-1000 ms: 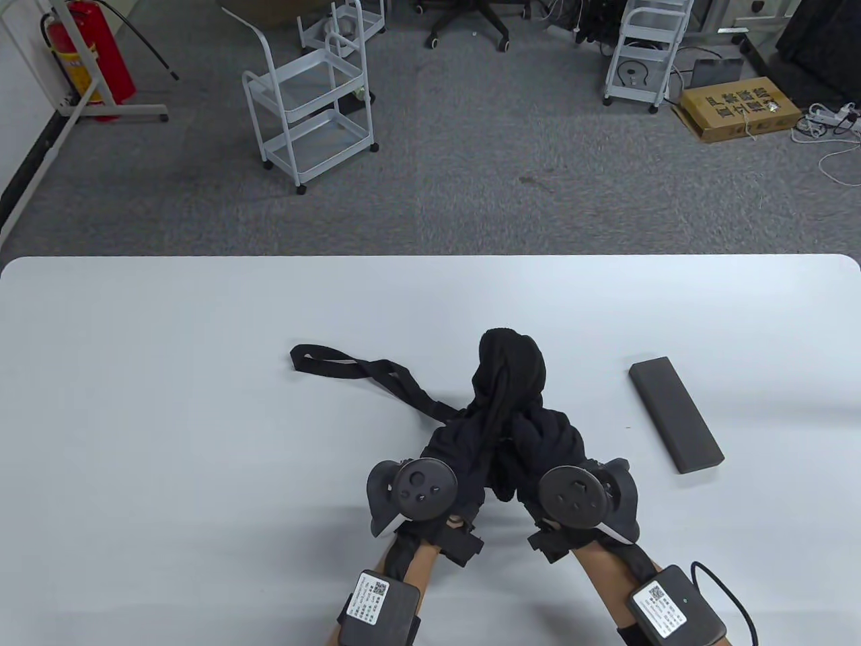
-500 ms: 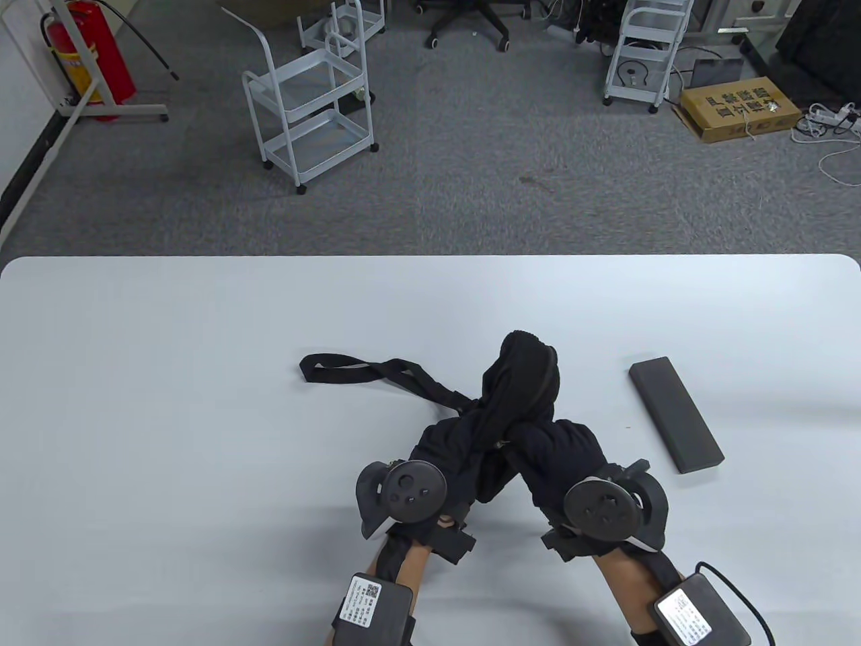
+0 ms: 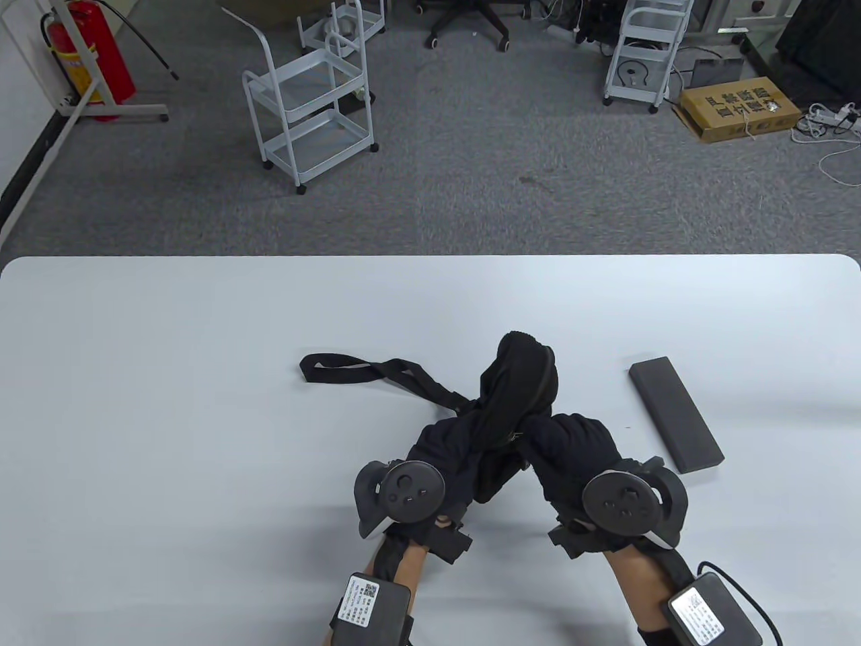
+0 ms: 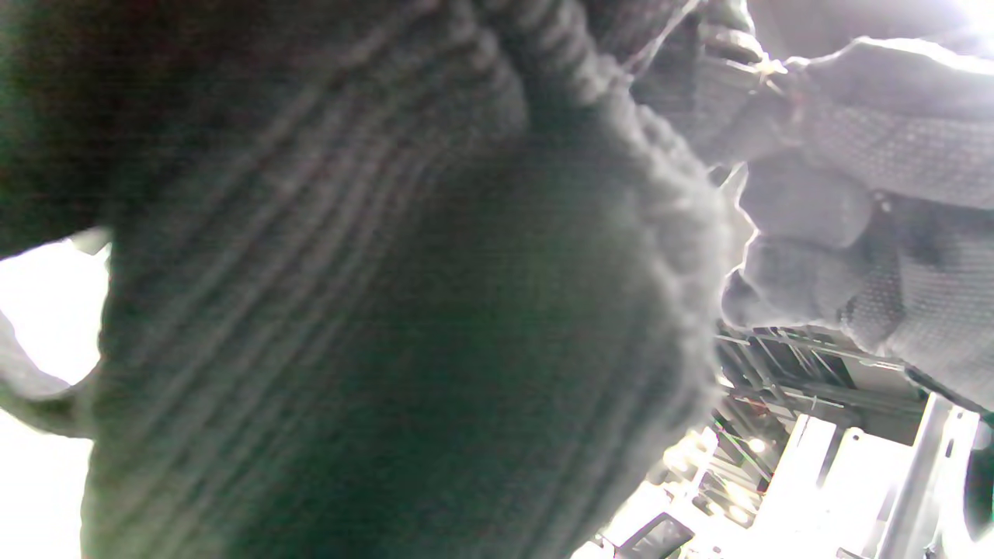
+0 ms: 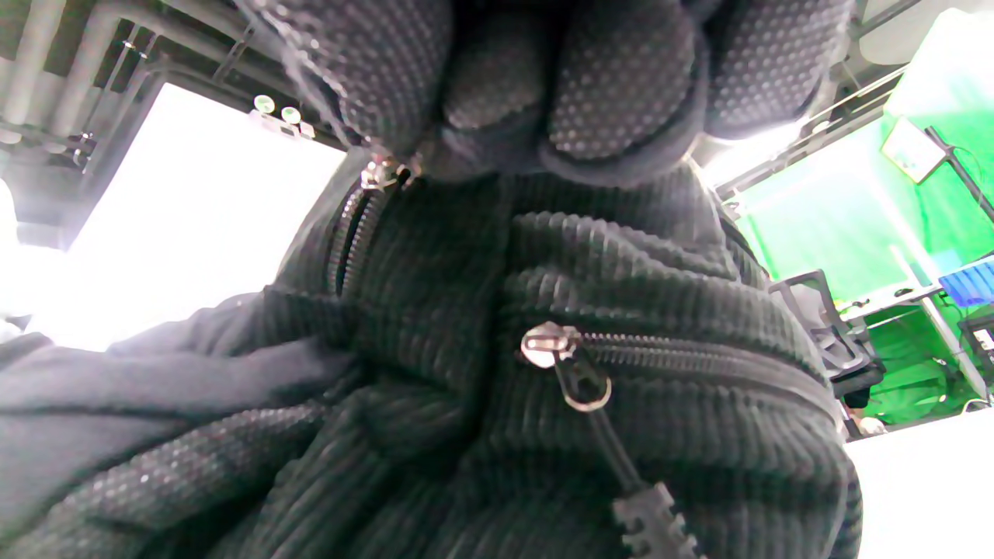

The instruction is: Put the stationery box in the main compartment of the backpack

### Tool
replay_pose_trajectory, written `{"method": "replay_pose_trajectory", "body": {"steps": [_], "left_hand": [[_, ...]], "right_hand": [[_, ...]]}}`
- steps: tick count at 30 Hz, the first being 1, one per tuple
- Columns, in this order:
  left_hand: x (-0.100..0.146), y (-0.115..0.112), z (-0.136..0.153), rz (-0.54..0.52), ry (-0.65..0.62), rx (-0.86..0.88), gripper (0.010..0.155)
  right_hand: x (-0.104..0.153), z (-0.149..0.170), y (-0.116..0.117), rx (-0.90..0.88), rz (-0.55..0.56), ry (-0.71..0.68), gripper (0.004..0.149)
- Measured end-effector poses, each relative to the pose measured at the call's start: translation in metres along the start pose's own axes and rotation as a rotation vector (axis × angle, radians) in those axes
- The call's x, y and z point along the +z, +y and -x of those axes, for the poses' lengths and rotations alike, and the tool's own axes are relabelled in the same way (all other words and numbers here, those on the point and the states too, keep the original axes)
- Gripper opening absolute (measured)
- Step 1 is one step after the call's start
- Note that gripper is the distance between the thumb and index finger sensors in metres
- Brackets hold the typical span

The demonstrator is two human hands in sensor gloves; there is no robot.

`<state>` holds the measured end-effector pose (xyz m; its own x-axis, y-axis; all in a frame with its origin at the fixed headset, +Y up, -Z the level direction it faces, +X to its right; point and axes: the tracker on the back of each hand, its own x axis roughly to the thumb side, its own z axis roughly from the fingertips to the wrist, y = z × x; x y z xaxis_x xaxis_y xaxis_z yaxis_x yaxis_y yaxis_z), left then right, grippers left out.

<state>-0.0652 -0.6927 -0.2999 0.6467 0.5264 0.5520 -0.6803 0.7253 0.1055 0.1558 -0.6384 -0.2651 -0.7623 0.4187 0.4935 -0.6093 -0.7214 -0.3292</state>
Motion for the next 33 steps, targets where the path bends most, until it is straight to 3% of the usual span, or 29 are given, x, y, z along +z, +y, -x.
{"method": "replay_pose_trajectory", "body": {"steps": [33], "left_hand": [[0.0,-0.003,-0.004,0.043,-0.054,-0.054,0.049]], "right_hand": [[-0.005,0.024,-0.023,-0.06,0.047,0.111,0.04]]}}
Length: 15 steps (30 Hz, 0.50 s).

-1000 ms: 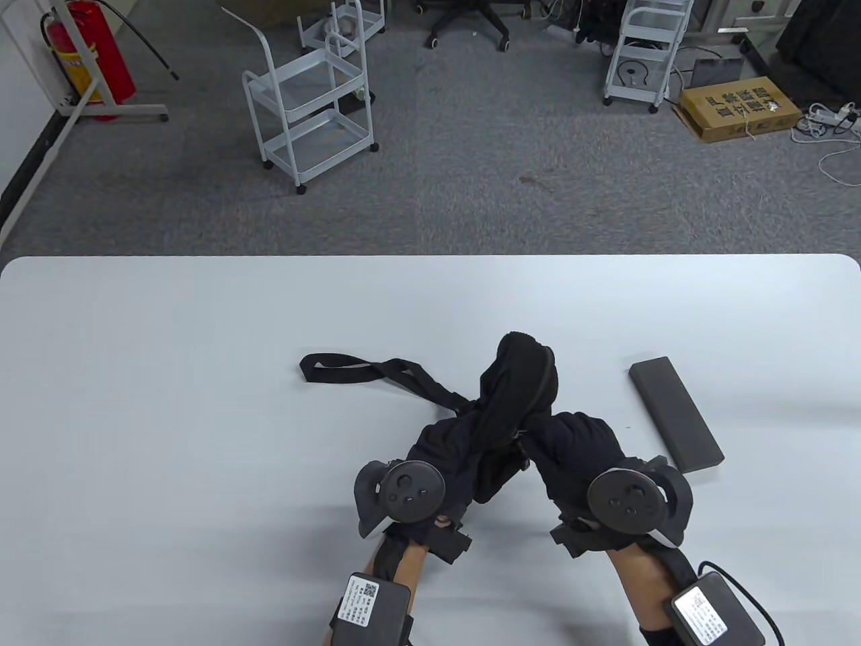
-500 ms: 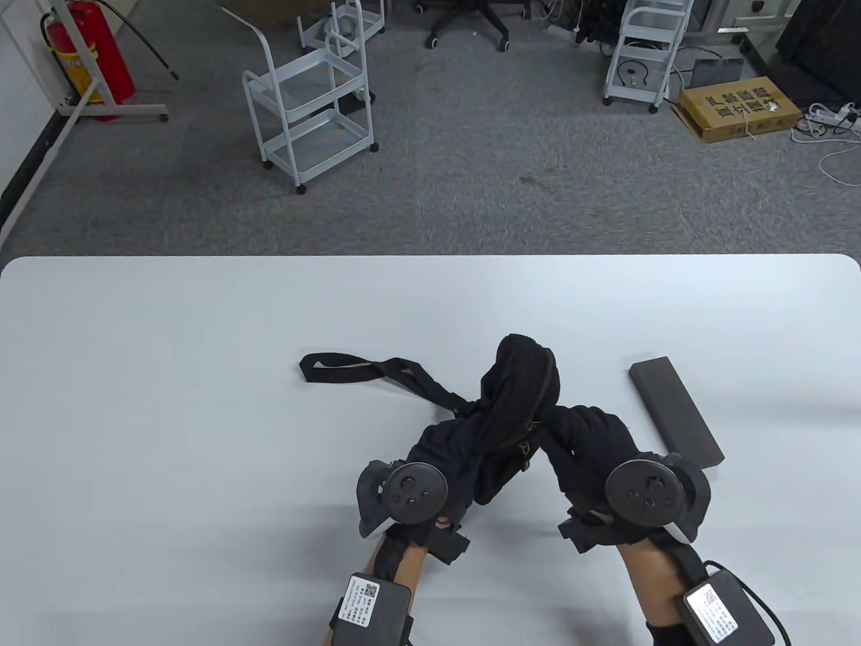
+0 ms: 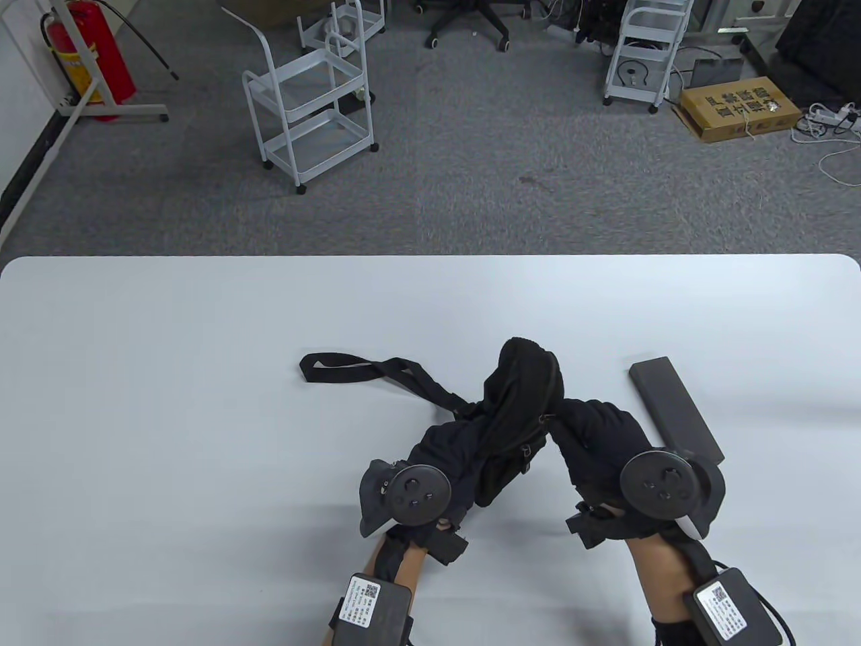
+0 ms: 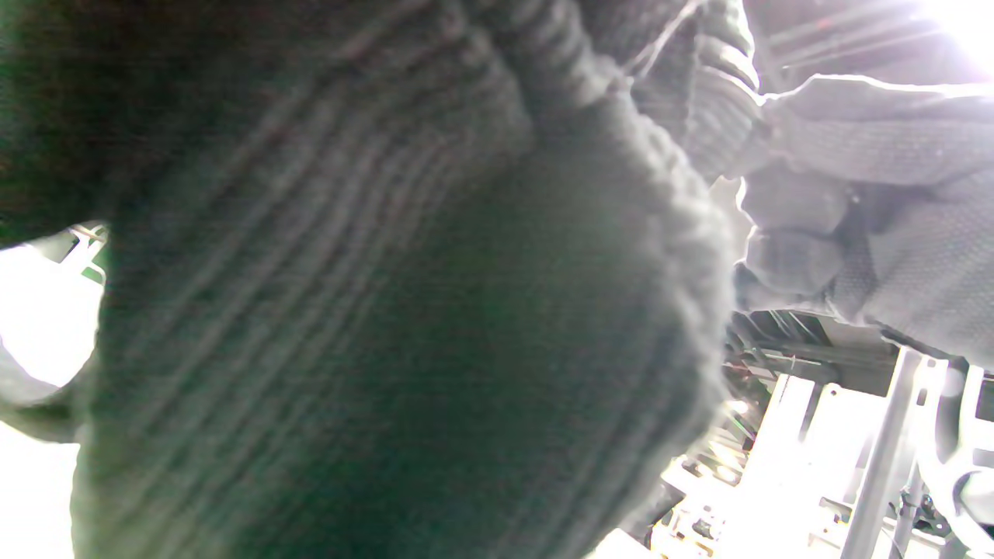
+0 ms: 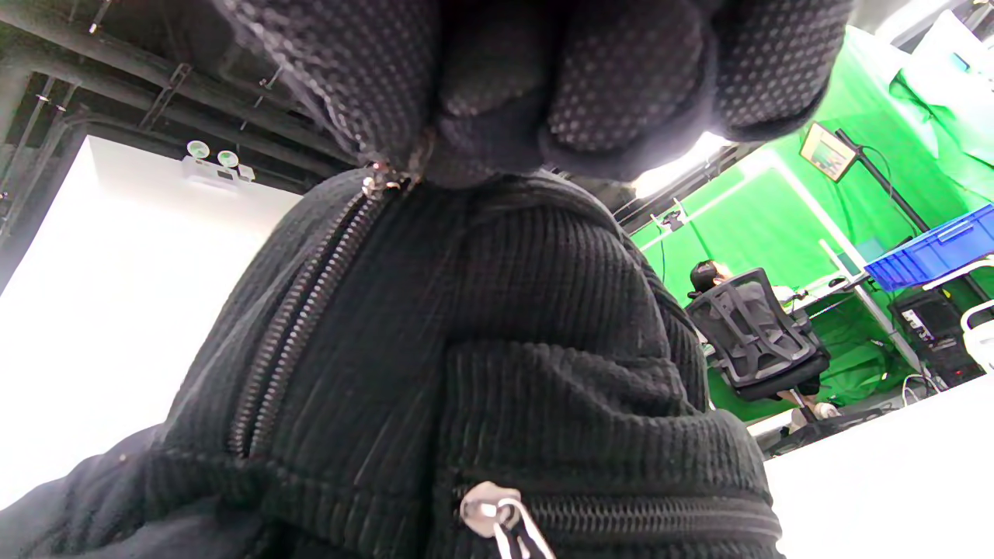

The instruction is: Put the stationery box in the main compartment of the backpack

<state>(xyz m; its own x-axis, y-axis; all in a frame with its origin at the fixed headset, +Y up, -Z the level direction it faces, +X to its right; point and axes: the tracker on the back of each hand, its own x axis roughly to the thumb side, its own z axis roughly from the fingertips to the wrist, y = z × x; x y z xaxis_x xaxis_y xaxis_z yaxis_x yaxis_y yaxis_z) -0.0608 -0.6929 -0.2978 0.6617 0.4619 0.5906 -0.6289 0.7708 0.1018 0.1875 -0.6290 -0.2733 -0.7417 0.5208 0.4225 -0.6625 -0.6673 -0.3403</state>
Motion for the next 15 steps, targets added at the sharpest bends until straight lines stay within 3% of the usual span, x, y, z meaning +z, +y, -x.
{"method": "replay_pose_trajectory", "body": {"steps": [15], "left_hand": [[0.002,0.002,0.002,0.021,-0.018,-0.011,0.049]], "right_hand": [[-0.003,0.012,-0.01,0.002,0.019,0.06,0.04]]}}
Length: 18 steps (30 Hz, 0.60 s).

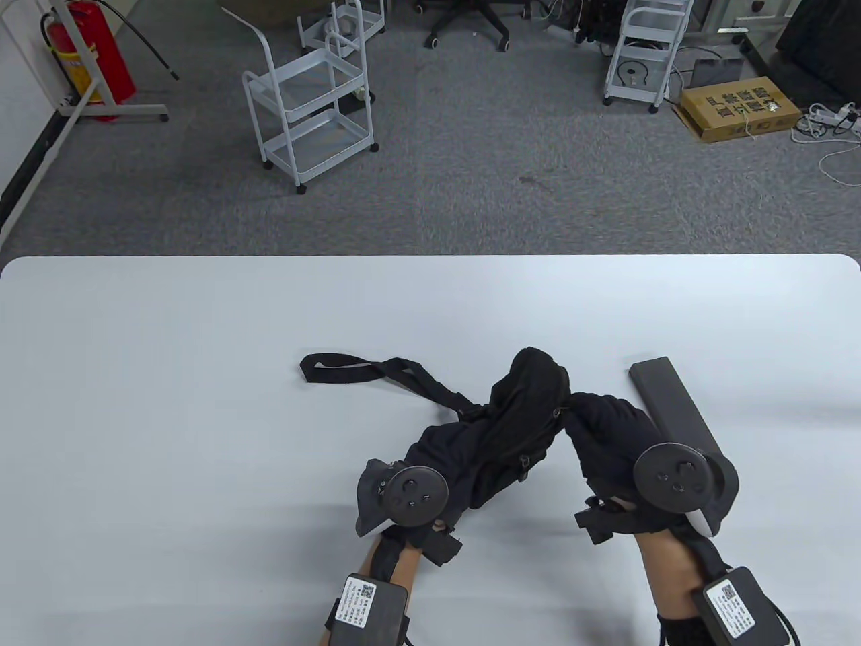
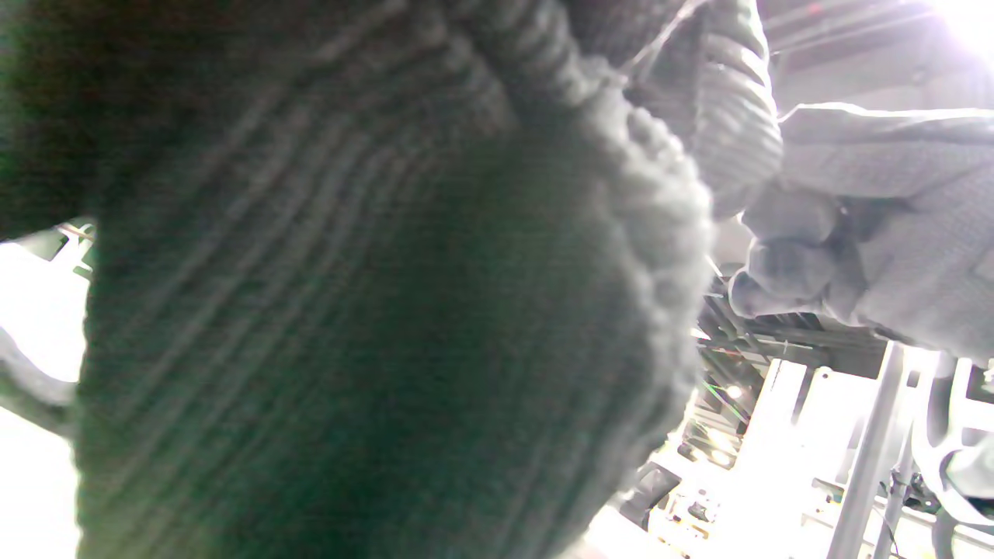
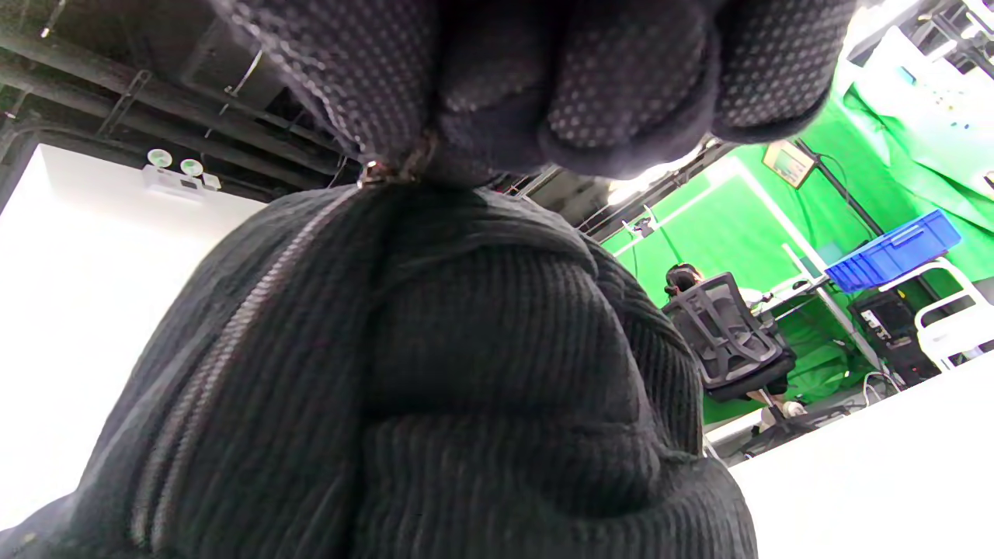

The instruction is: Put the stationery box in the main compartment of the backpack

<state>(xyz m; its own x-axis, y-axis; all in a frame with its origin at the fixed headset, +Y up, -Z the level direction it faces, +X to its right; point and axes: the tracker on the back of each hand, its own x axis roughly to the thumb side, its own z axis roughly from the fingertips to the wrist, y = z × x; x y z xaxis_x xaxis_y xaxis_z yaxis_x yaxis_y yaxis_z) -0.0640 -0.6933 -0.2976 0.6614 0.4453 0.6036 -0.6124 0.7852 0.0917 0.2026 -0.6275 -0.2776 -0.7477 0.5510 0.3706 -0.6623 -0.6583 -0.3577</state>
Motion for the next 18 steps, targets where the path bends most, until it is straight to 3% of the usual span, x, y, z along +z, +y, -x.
{"method": "replay_pose_trajectory", "body": {"steps": [18], "left_hand": [[0.002,0.0,-0.002,0.025,-0.054,0.015,0.048]], "right_hand": [[-0.006,0.033,-0.008,-0.021,0.012,0.116,0.04]]}}
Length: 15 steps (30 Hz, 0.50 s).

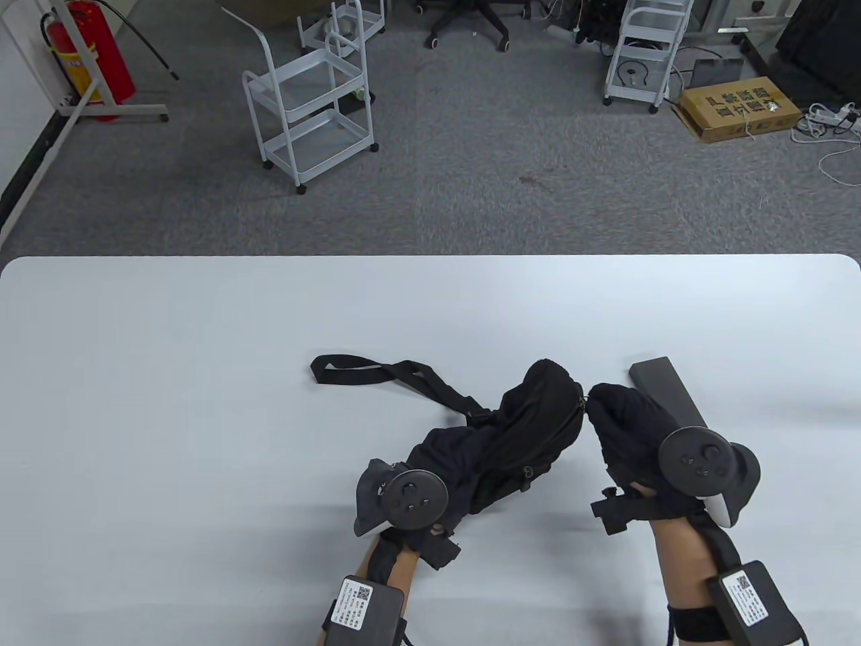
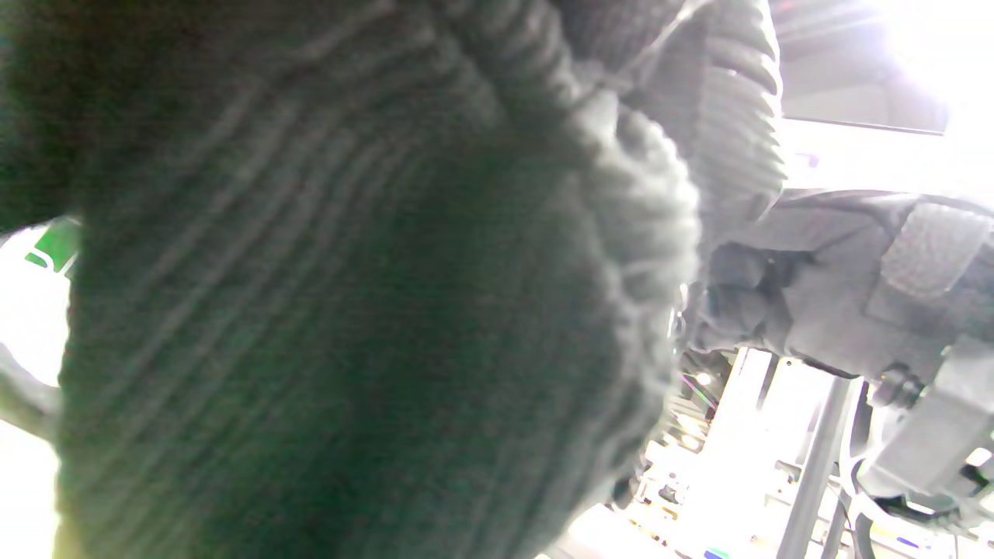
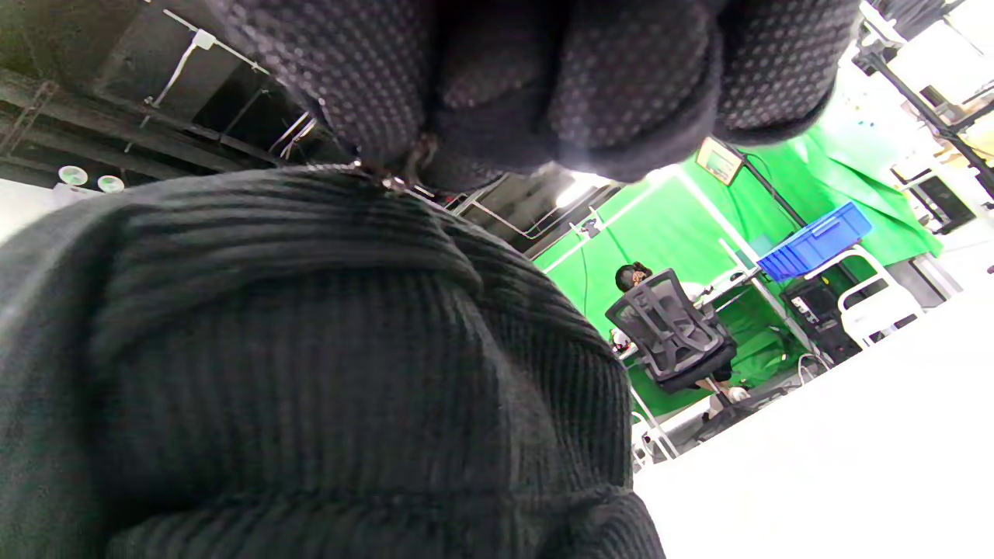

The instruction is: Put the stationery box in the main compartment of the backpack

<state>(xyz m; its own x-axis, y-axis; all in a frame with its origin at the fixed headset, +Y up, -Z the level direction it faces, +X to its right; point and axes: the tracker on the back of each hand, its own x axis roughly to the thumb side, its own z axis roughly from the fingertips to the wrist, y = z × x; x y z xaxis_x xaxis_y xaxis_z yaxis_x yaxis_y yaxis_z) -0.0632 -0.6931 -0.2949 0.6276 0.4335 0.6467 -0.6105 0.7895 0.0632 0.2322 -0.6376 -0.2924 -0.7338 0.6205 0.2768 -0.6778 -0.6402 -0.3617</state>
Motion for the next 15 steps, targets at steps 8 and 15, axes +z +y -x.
{"method": "replay_pose_trajectory", "body": {"steps": [8,15], "left_hand": [[0.001,-0.002,-0.001,0.02,-0.018,-0.004,0.048],[0.001,-0.003,-0.003,0.035,-0.035,-0.017,0.048]], "right_hand": [[-0.003,0.014,0.004,-0.016,-0.015,0.057,0.04],[-0.005,0.029,0.011,-0.021,-0.045,0.113,0.041]]}}
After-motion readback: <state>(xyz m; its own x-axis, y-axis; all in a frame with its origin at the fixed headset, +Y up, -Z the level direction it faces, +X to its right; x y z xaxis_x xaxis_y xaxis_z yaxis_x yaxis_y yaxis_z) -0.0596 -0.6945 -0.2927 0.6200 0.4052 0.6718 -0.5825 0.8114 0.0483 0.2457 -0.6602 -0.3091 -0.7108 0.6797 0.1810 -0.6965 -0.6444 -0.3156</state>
